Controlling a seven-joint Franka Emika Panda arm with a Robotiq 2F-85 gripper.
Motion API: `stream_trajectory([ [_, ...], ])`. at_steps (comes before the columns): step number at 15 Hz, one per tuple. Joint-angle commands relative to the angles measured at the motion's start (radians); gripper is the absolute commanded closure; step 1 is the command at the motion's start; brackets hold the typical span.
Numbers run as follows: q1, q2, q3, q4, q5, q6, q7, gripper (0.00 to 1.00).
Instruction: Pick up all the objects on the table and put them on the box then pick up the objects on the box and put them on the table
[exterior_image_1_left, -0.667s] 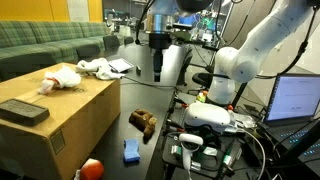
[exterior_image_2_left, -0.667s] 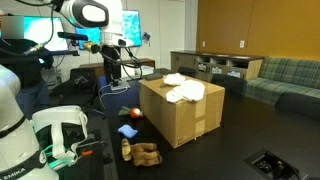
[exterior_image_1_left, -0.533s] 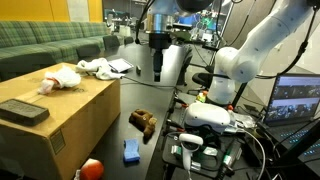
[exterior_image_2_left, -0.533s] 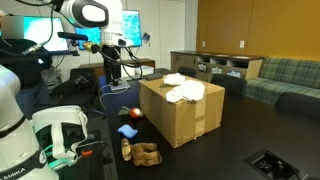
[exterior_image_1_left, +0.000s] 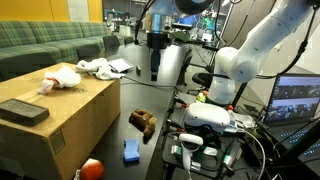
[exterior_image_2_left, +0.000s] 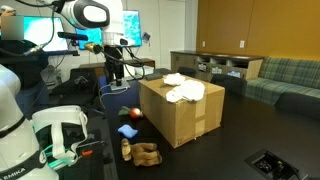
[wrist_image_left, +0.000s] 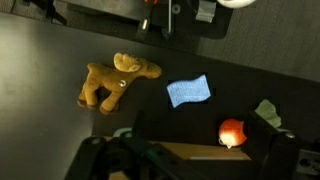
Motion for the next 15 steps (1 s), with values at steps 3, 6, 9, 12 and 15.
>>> stream_trajectory([
  [3, -0.082, 0.118, 0.016, 0.079, -0.118, 0.249, 0.058, 0.00],
  [6, -0.127, 0.219, 0.007, 0.145, -0.184, 0.368, 0.086, 0.00],
  [9, -0.169, 0.331, 0.008, 0.219, -0.250, 0.472, 0.130, 0.00],
  [12, -0.196, 0.458, 0.002, 0.310, -0.319, 0.539, 0.180, 0.00],
  [15, -0.195, 0.572, -0.018, 0.396, -0.366, 0.569, 0.217, 0.00],
])
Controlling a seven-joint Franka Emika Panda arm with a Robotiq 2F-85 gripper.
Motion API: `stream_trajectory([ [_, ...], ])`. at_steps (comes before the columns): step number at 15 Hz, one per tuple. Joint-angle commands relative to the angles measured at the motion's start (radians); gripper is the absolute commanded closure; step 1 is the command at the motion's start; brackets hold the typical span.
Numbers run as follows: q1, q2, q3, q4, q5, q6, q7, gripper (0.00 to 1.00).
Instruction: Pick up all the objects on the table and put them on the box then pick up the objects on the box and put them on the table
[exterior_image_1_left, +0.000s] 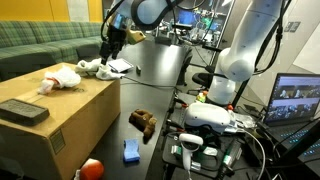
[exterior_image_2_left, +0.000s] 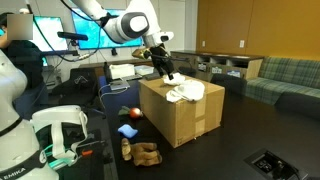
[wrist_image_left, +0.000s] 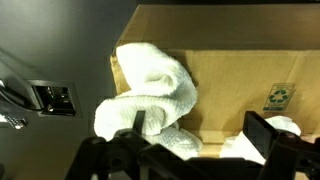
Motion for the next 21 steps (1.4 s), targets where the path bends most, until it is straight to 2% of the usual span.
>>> stream_trajectory([
  [1, -0.002, 0.158, -0.026, 0.136, -0.074, 0.039, 0.060, 0.00],
  [8, 0.047, 0.314, -0.115, 0.247, -0.184, 0.068, 0.135, 0.00],
  [15, 0.130, 0.350, -0.202, 0.267, -0.320, 0.033, 0.264, 0.00],
  [16, 0.137, 0.356, -0.208, 0.275, -0.331, 0.023, 0.272, 0.04],
  [17, 0.144, 0.354, -0.210, 0.270, -0.344, 0.012, 0.281, 0.26],
  [19, 0.154, 0.354, -0.213, 0.269, -0.359, -0.007, 0.295, 0.30],
  [21, 0.164, 0.338, -0.213, 0.259, -0.375, -0.036, 0.315, 0.47],
])
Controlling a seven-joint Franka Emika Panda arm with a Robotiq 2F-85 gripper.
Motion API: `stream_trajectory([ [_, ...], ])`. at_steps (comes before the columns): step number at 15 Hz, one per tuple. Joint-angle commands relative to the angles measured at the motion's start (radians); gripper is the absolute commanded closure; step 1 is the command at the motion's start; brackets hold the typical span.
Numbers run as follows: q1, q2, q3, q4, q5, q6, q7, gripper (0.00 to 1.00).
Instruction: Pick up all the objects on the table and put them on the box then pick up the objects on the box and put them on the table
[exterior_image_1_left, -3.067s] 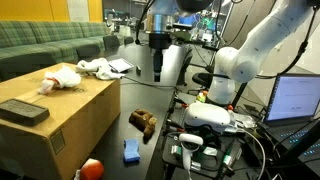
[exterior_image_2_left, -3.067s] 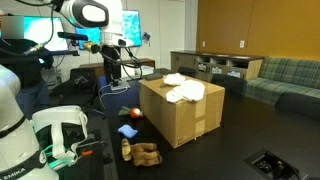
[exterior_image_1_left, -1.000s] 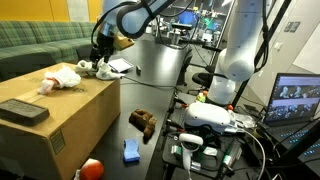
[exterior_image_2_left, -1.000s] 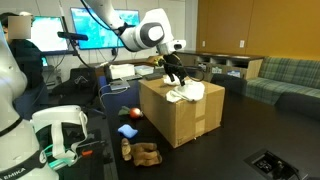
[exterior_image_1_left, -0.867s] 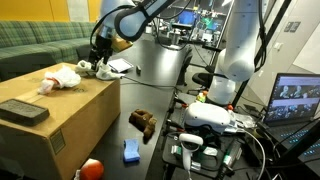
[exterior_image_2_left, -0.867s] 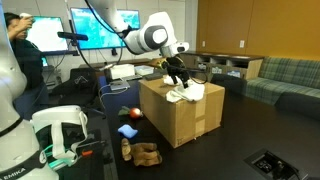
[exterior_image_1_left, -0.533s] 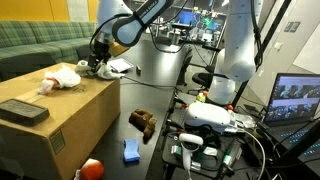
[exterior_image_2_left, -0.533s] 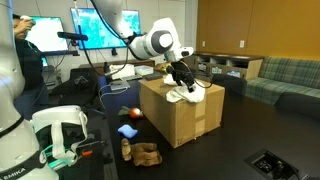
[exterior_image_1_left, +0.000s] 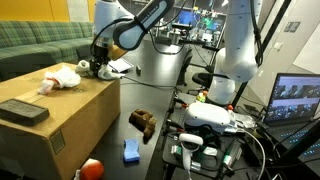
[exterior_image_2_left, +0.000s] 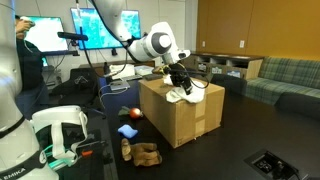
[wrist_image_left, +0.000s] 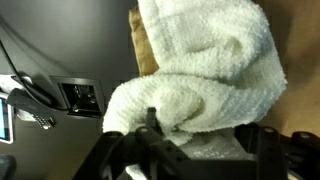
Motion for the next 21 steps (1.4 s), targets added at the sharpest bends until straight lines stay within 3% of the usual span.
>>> stream_trajectory([
  [1, 0.030, -0.022, -0.016, 0.004, -0.051, -0.055, 0.060, 0.54],
  [6, 0.046, -0.103, 0.002, -0.036, -0.081, -0.120, 0.116, 0.92],
  [8, 0.051, -0.155, 0.014, -0.062, -0.103, -0.151, 0.155, 1.00],
  [14, -0.004, -0.353, 0.062, -0.173, -0.191, -0.247, 0.286, 0.98],
  [21, -0.160, -0.585, 0.083, -0.390, -0.192, -0.298, 0.360, 0.98],
])
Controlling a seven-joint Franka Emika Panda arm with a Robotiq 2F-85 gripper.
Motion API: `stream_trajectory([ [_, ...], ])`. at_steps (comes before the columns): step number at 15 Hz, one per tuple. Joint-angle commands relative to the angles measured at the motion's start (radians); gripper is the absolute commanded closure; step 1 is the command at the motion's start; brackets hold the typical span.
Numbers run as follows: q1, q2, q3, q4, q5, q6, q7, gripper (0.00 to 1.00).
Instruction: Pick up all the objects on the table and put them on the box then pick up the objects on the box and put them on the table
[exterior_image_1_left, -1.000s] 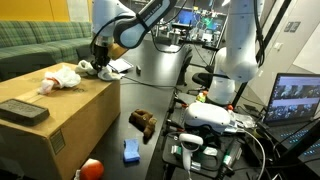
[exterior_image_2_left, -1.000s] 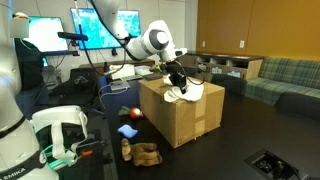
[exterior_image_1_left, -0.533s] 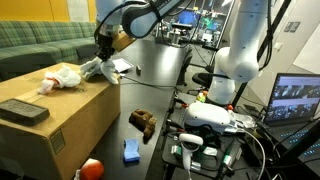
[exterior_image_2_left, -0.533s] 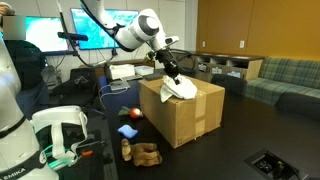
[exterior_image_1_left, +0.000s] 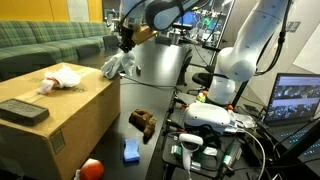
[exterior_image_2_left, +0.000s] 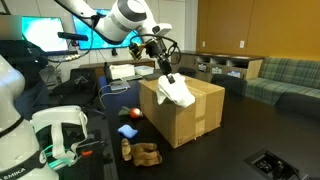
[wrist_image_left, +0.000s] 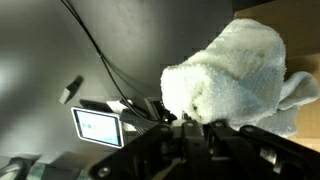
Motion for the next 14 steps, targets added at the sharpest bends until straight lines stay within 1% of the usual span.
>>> stream_trajectory([
  [1, -0.100, -0.141, 0.009, -0.140, -0.021, 0.006, 0.043, 0.98],
  [4, -0.178, -0.175, -0.002, -0.213, -0.023, 0.027, 0.042, 0.98],
  [6, -0.224, -0.163, -0.012, -0.247, -0.025, 0.051, 0.039, 0.98],
  [9, -0.281, -0.090, -0.032, -0.279, -0.024, 0.124, 0.031, 0.98],
  [14, -0.344, 0.060, -0.059, -0.316, -0.038, 0.290, 0.047, 0.98],
])
